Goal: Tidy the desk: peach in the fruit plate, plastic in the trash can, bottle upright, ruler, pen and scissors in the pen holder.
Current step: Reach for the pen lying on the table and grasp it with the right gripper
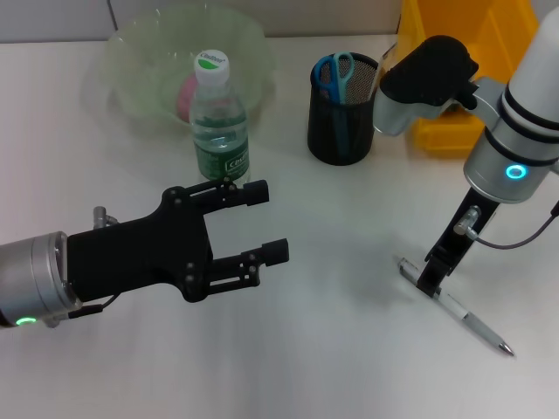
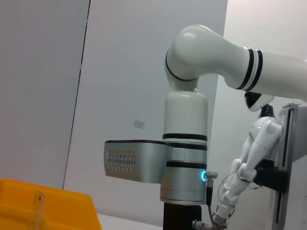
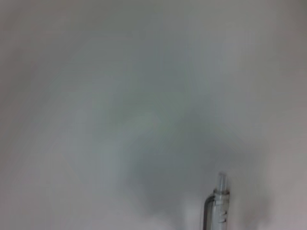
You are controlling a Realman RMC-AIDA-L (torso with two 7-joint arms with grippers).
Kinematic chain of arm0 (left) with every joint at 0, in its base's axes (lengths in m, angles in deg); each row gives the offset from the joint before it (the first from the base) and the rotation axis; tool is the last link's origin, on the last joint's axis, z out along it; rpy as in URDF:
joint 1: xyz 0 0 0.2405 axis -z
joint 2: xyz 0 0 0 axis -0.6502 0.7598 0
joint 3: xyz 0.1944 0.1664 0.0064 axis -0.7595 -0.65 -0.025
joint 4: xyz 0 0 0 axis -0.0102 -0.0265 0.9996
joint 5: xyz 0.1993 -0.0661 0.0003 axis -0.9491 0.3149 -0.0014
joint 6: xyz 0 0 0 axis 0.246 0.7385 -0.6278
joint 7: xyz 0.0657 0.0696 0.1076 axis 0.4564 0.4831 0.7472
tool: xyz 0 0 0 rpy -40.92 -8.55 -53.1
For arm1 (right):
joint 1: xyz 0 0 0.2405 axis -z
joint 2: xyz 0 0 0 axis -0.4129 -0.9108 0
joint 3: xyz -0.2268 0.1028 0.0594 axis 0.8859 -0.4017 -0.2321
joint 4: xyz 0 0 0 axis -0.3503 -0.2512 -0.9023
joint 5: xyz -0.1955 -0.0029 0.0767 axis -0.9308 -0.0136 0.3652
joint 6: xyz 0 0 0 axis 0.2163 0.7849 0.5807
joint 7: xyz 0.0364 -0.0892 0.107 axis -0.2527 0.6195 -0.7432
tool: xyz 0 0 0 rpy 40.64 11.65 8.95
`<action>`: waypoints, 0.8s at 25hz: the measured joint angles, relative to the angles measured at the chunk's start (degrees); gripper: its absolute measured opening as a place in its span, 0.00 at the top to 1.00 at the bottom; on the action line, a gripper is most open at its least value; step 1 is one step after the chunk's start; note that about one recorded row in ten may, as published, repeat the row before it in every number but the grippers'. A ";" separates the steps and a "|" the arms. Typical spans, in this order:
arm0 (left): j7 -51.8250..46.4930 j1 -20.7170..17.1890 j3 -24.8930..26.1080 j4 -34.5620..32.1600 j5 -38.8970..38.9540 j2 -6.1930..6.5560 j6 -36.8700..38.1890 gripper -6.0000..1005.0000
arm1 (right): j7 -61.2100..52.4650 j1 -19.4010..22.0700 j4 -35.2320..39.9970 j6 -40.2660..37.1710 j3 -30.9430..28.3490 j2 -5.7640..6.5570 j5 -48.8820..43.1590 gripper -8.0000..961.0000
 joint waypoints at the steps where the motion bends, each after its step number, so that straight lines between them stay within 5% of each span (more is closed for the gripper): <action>1: 0.00 0.00 0.00 -0.03 -0.02 0.01 -0.08 0.28 | -0.06 -0.07 -0.02 0.05 0.18 0.00 0.02 0.44; 20: 0.15 -0.31 0.17 -0.20 -1.02 0.08 -3.56 0.28 | -0.42 -0.55 -0.48 0.79 1.03 -0.11 0.26 0.44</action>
